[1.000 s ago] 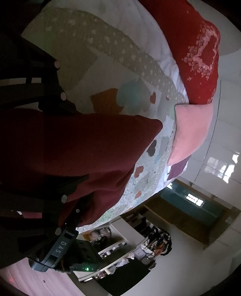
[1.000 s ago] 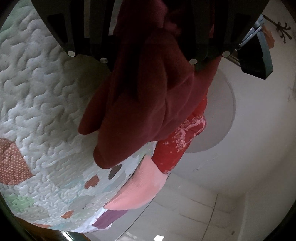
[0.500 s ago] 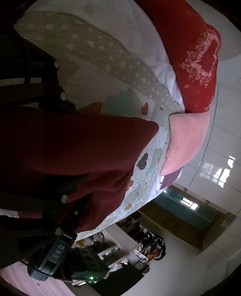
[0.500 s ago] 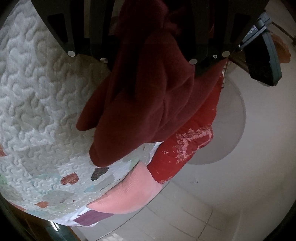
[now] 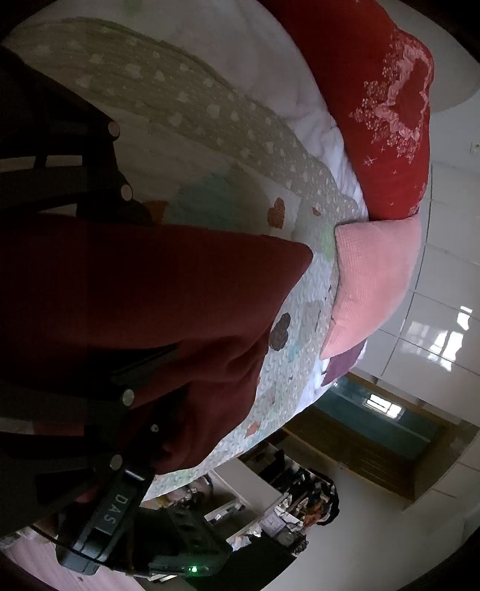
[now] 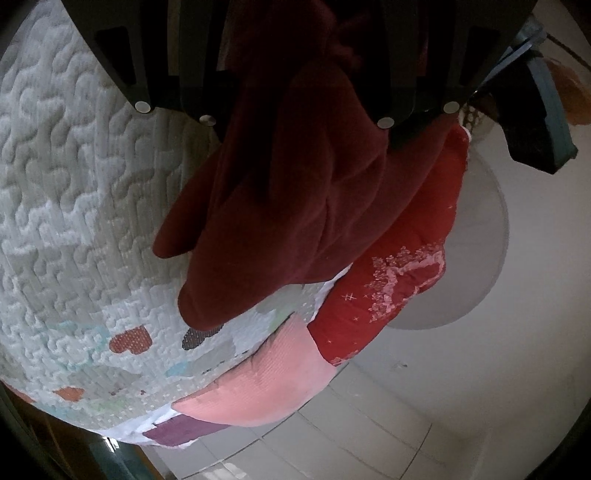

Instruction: Fold small clothes

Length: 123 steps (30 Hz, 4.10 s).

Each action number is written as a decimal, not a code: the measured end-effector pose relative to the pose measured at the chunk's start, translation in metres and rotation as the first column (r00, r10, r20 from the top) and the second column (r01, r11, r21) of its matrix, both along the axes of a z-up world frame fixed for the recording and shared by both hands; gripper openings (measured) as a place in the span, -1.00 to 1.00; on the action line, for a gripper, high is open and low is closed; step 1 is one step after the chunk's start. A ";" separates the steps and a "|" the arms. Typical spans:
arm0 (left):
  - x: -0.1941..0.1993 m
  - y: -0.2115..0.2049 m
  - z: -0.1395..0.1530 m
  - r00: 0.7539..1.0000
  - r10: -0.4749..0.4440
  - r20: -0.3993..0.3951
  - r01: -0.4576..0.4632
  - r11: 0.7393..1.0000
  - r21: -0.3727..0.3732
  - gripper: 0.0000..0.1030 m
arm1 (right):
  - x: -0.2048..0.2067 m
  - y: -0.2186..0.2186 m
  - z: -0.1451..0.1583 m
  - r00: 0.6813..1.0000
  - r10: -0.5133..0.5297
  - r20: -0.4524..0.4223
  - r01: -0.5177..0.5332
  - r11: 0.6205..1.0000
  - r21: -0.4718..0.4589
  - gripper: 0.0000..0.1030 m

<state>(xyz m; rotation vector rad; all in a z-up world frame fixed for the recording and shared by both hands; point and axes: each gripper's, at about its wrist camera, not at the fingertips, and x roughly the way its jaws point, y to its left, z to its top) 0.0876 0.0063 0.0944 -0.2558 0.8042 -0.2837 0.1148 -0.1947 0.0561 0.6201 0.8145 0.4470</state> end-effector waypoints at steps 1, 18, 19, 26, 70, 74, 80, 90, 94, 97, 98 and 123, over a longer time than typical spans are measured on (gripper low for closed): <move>0.004 0.000 -0.001 1.000 -0.001 -0.001 0.001 1.000 -0.002 0.04 | 0.004 0.001 -0.001 1.000 0.001 0.002 -0.001 1.000 -0.010 -0.08; 0.026 -0.016 -0.027 0.999 -0.026 -0.029 0.028 0.998 0.055 0.05 | 0.030 -0.006 -0.022 1.000 -0.006 -0.013 0.005 0.998 -0.069 -0.08; 0.026 -0.017 -0.028 0.999 -0.026 -0.030 0.027 0.998 0.058 0.07 | 0.030 -0.006 -0.025 1.000 -0.005 -0.017 0.004 0.998 -0.068 -0.08; 0.027 -0.009 -0.038 0.997 0.006 -0.071 -0.003 0.999 0.047 0.28 | 0.030 -0.010 -0.035 0.999 -0.008 -0.031 0.006 0.998 -0.062 -0.03; -0.056 0.077 -0.026 0.983 0.154 -0.099 -0.167 0.977 -0.132 0.40 | -0.022 0.043 0.045 0.988 0.086 0.130 -0.004 0.849 -0.528 -0.61; -0.069 0.084 -0.030 0.976 0.176 -0.126 -0.191 0.974 -0.123 0.40 | -0.034 0.050 0.024 0.991 0.108 0.077 -0.048 0.833 -0.550 -0.65; -0.095 0.099 -0.023 0.970 0.226 -0.092 -0.234 0.968 -0.086 0.40 | -0.035 0.037 0.019 0.997 0.054 0.049 -0.018 0.829 -0.558 -0.65; -0.134 0.104 0.010 0.966 0.254 0.046 -0.253 0.967 -0.028 0.40 | -0.049 0.100 -0.001 0.975 0.223 -0.026 -0.201 0.816 -0.543 -0.54; -0.152 0.101 0.023 0.959 0.258 0.116 -0.262 0.965 0.026 0.41 | -0.056 0.094 0.002 0.984 0.180 0.012 -0.148 0.842 -0.518 -0.52; -0.163 0.099 0.032 0.953 0.264 0.151 -0.272 0.961 0.040 0.44 | -0.062 0.068 0.012 0.993 0.114 0.040 -0.081 0.876 -0.475 -0.26; -0.168 0.096 0.036 0.948 0.265 0.176 -0.279 0.959 0.060 0.45 | -0.063 0.058 0.011 0.996 0.080 0.035 -0.055 0.881 -0.470 -0.26; -0.208 -0.005 0.049 0.968 0.072 0.242 -0.137 0.955 0.262 0.98 | -0.184 -0.018 0.006 0.993 -0.098 0.063 0.117 0.850 -0.514 0.23</move>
